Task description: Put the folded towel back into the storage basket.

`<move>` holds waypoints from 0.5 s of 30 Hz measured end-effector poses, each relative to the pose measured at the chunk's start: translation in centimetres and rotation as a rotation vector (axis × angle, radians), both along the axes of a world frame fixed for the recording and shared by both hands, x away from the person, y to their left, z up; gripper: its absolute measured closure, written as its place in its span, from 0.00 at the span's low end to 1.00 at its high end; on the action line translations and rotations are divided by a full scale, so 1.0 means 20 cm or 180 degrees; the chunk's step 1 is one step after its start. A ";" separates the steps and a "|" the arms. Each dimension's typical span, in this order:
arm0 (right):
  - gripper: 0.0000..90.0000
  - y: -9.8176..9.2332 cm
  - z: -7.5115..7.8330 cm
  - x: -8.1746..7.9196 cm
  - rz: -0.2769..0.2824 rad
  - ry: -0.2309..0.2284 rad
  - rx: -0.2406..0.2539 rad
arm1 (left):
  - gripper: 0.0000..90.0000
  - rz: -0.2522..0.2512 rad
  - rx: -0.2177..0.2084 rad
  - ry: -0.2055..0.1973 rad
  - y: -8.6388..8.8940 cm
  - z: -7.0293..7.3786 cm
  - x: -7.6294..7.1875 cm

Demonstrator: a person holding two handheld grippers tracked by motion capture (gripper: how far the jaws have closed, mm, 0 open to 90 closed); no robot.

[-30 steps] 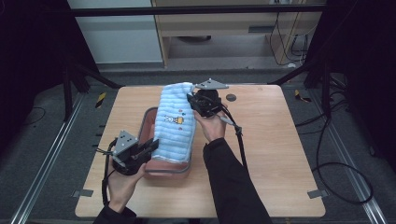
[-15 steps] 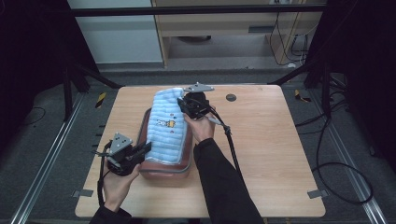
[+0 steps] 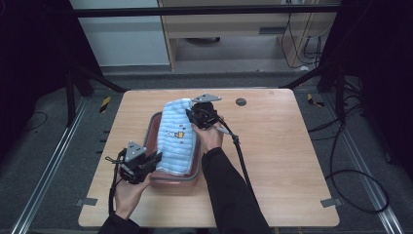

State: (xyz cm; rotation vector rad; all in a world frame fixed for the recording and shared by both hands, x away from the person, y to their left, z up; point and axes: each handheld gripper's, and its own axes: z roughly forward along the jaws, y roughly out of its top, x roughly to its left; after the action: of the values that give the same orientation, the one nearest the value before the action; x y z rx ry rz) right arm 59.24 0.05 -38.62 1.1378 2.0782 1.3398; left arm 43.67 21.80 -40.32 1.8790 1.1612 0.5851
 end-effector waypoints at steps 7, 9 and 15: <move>0.88 0.01 -0.06 0.00 0.0025 0.0043 -0.0040 | 0.92 -0.0018 0.0044 0.0067 -0.02 -0.04 0.00; 0.88 0.01 -0.08 0.01 0.0030 0.0057 -0.0057 | 0.92 -0.0011 0.0050 0.0088 -0.03 -0.05 0.00; 0.89 0.03 -0.13 0.01 0.0067 0.0096 -0.0086 | 0.92 -0.0001 0.0089 0.0158 -0.03 -0.08 0.01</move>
State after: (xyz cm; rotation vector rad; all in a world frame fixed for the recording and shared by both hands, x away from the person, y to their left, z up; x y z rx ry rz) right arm 59.54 0.65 -41.13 1.1345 2.1287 1.3078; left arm 43.84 21.25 -41.89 1.9272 1.1902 0.5599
